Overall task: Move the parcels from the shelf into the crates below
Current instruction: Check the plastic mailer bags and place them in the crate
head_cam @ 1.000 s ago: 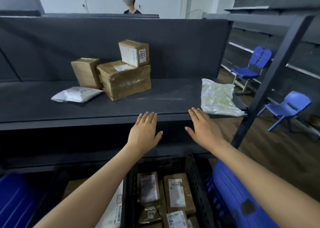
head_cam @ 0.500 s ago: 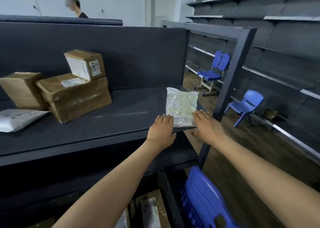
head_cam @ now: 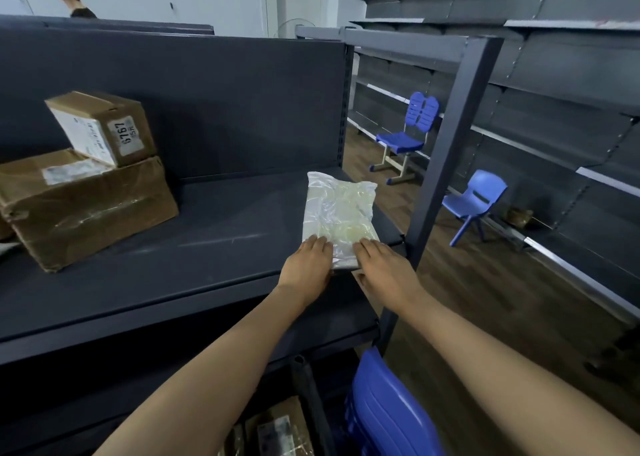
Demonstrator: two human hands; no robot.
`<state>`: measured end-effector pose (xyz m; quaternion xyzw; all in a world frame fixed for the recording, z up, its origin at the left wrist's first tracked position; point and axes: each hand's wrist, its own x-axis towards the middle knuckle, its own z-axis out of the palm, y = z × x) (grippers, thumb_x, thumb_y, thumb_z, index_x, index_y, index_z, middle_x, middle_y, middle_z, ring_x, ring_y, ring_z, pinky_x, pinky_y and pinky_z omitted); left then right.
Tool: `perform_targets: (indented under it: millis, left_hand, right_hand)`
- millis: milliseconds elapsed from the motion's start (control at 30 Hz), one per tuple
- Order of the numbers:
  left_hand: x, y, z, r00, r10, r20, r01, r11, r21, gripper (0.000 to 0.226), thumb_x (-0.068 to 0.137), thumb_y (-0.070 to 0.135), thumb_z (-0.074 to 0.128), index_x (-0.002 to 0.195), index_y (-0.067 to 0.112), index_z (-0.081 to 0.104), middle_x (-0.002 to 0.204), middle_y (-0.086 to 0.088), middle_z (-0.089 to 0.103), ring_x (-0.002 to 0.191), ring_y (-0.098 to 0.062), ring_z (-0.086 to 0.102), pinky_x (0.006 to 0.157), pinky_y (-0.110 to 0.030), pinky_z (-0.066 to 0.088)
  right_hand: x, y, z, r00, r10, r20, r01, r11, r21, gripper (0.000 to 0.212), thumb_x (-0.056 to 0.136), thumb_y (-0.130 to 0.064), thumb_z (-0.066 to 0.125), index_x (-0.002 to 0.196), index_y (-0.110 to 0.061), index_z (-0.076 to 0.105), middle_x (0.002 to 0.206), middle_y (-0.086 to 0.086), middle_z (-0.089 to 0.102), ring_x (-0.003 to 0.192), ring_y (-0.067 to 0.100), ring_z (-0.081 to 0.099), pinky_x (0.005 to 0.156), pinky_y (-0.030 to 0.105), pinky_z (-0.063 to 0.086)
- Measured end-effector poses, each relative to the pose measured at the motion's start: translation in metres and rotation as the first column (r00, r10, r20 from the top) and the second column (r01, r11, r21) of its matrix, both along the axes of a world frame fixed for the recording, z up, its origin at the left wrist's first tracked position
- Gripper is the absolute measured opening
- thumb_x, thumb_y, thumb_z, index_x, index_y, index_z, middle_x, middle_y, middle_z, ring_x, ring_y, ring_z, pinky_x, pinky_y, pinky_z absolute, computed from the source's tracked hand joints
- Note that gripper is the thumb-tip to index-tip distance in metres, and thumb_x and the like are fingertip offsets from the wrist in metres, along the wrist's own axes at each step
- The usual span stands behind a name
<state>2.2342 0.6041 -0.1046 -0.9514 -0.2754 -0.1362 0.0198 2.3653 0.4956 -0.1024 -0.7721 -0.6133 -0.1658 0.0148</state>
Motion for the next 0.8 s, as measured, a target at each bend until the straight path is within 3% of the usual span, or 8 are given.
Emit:
perform_targets:
  millis: [233, 333, 433, 533, 600, 667, 733, 800]
  left_hand:
    - [-0.011, -0.004, 0.014, 0.997, -0.012, 0.073, 0.009, 0.999, 0.035, 0.048, 0.091, 0.009, 0.054, 0.138, 0.01, 0.041, 0.151, -0.005, 0.035, 0.143, -0.02, 0.025, 0.106, -0.03, 0.037]
    - [-0.033, -0.011, 0.04, 0.959, -0.051, 0.278, 0.049, 0.999, 0.011, 0.043, 0.093, 0.023, 0.055, 0.134, 0.013, 0.048, 0.147, -0.004, 0.043, 0.139, -0.021, 0.034, 0.101, -0.033, 0.042]
    - [-0.07, -0.019, 0.076, 0.849, -0.051, 0.525, 0.11, 0.991, -0.082, 0.065, 0.081, 0.037, 0.07, 0.138, 0.015, 0.046, 0.145, -0.004, 0.046, 0.137, -0.02, 0.038, 0.109, -0.033, 0.037]
    - [-0.119, -0.025, 0.102, 0.757, 0.127, 0.641, 0.029, 0.973, -0.227, 0.09, 0.067, 0.063, 0.066, 0.143, 0.025, 0.036, 0.146, 0.005, 0.043, 0.134, -0.01, 0.037, 0.107, -0.023, 0.029]
    - [-0.154, -0.025, 0.108, 0.714, 0.285, 0.639, -0.044, 0.93, -0.365, 0.1, 0.059, 0.069, 0.065, 0.144, 0.026, 0.034, 0.147, 0.007, 0.042, 0.134, -0.008, 0.037, 0.107, -0.023, 0.03]
    - [-0.188, -0.024, 0.106, 0.633, 0.447, 0.631, -0.056, 0.84, -0.539, 0.105, 0.055, 0.067, 0.067, 0.145, 0.024, 0.035, 0.146, 0.008, 0.042, 0.133, -0.008, 0.039, 0.107, -0.026, 0.032]
    - [-0.222, -0.027, 0.101, 0.549, 0.59, 0.592, -0.031, 0.722, -0.691, 0.106, 0.053, 0.066, 0.069, 0.144, 0.023, 0.037, 0.145, 0.009, 0.043, 0.133, -0.009, 0.04, 0.106, -0.028, 0.034]
    - [-0.253, -0.034, 0.095, 0.526, 0.673, 0.519, 0.007, 0.608, -0.794, 0.098, 0.058, 0.064, 0.068, 0.143, 0.021, 0.04, 0.14, 0.01, 0.049, 0.127, -0.008, 0.046, 0.103, -0.03, 0.035]
  right_hand:
    - [-0.01, 0.001, 0.016, 1.0, 0.009, 0.004, -0.009, 0.996, 0.094, 0.057, 0.091, -0.004, 0.047, 0.145, -0.013, 0.034, 0.133, 0.006, 0.053, 0.118, 0.025, 0.053, 0.095, 0.032, 0.043]
    - [-0.023, -0.012, 0.043, 0.997, 0.072, -0.02, -0.066, 0.974, 0.218, 0.048, 0.085, 0.002, 0.051, 0.132, -0.011, 0.054, 0.119, 0.007, 0.065, 0.106, 0.029, 0.061, 0.091, 0.037, 0.047]
    - [-0.04, -0.032, 0.075, 0.986, 0.151, -0.074, -0.107, 0.906, 0.41, 0.038, 0.085, -0.002, 0.058, 0.121, -0.012, 0.063, 0.105, 0.006, 0.072, 0.092, 0.026, 0.068, 0.071, 0.037, 0.056]
    - [-0.055, -0.05, 0.104, 0.93, 0.236, -0.283, -0.034, 0.82, 0.572, 0.037, 0.089, -0.012, 0.06, 0.126, -0.018, 0.059, 0.1, -0.008, 0.07, 0.078, 0.011, 0.066, 0.06, 0.011, 0.049]
    - [-0.064, -0.061, 0.119, 0.785, 0.338, -0.52, 0.047, 0.804, 0.593, 0.033, 0.092, -0.022, 0.057, 0.125, -0.03, 0.058, 0.094, -0.028, 0.063, 0.077, -0.008, 0.061, 0.06, -0.002, 0.042]
    - [-0.072, -0.071, 0.128, 0.573, 0.442, -0.69, 0.082, 0.807, 0.585, 0.026, 0.092, -0.028, 0.057, 0.11, -0.046, 0.062, 0.087, -0.035, 0.066, 0.082, -0.016, 0.061, 0.062, -0.001, 0.043]
    - [-0.082, -0.077, 0.128, 0.329, 0.475, -0.816, 0.113, 0.838, 0.533, 0.025, 0.091, -0.028, 0.059, 0.091, -0.053, 0.067, 0.087, -0.027, 0.071, 0.076, -0.008, 0.067, 0.056, 0.009, 0.047]
    - [-0.093, -0.078, 0.12, 0.077, 0.447, -0.891, 0.132, 0.881, 0.453, 0.021, 0.089, -0.026, 0.062, 0.089, -0.044, 0.072, 0.089, -0.014, 0.075, 0.071, 0.003, 0.069, 0.051, 0.017, 0.048]
